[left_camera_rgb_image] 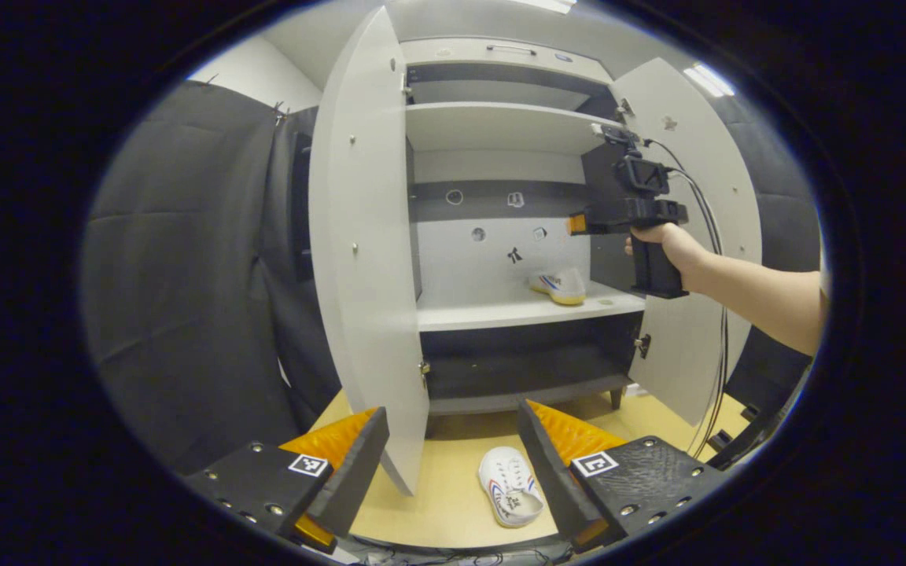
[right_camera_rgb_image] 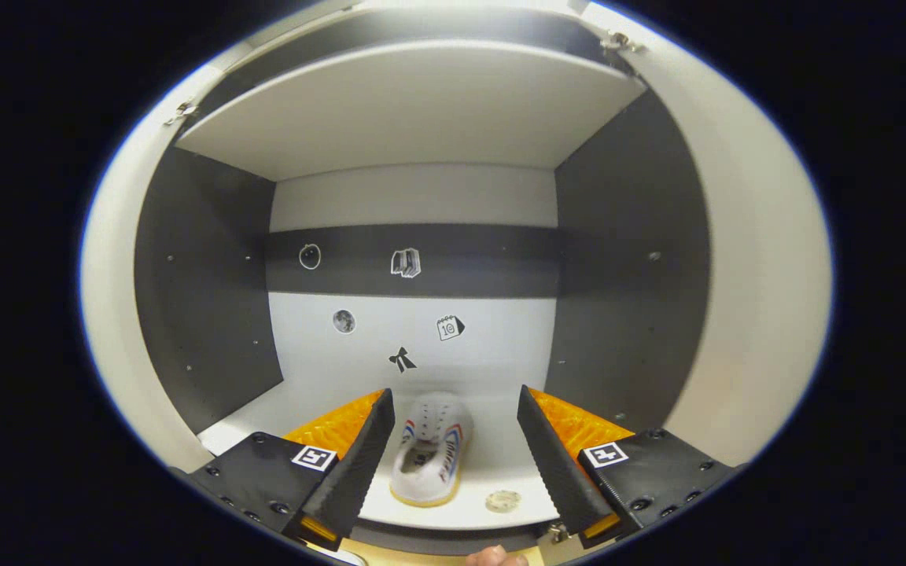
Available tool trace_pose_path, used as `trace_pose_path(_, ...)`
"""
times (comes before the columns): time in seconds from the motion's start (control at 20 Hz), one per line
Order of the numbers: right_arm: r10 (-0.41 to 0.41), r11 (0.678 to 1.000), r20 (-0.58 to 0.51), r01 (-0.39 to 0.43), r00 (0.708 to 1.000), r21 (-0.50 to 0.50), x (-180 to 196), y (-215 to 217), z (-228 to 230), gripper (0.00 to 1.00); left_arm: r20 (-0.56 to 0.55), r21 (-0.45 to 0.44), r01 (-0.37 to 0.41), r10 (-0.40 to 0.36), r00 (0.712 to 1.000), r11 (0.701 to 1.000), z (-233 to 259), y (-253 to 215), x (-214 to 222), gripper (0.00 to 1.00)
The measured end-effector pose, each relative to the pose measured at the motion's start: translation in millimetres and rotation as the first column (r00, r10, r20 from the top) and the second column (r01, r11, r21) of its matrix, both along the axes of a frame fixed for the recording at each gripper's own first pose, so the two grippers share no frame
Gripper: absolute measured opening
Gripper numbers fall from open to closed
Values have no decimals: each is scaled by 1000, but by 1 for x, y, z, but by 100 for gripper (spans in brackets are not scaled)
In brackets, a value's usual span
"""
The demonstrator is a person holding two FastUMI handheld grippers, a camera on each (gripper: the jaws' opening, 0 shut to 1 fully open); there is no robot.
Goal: Grab one shoe with the right hand and put it into the shoe cabinet, grab the other shoe with the left hand and put it into the shoe cabinet; then close the right door with the right hand and the left door with the left hand.
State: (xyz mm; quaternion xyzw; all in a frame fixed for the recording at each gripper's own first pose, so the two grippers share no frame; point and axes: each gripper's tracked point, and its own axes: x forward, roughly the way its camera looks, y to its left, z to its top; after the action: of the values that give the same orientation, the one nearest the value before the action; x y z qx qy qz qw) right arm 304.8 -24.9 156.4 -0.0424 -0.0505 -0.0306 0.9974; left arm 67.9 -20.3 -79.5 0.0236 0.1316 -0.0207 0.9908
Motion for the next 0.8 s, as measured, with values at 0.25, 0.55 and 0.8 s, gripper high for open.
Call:
trace_pose_path(0.25, -20, 1000, 2, 19, 1000, 23, -79, -7, -31, 99, -80, -71, 128, -133, 988, 989, -31, -32, 12, 94)
trace_pose_path(0.55, -81, 994, -100, 88, 992, 69, -146, -20, -98, 99, -156, -64, 254, -261, 953, 965, -91, -59, 33, 96)
trace_pose_path(0.8, -118, 990, -150, 128, 982, 54, -191, -27, -132, 98, -230, -71, 308, -317, 920, 949, -160, -68, 42, 96)
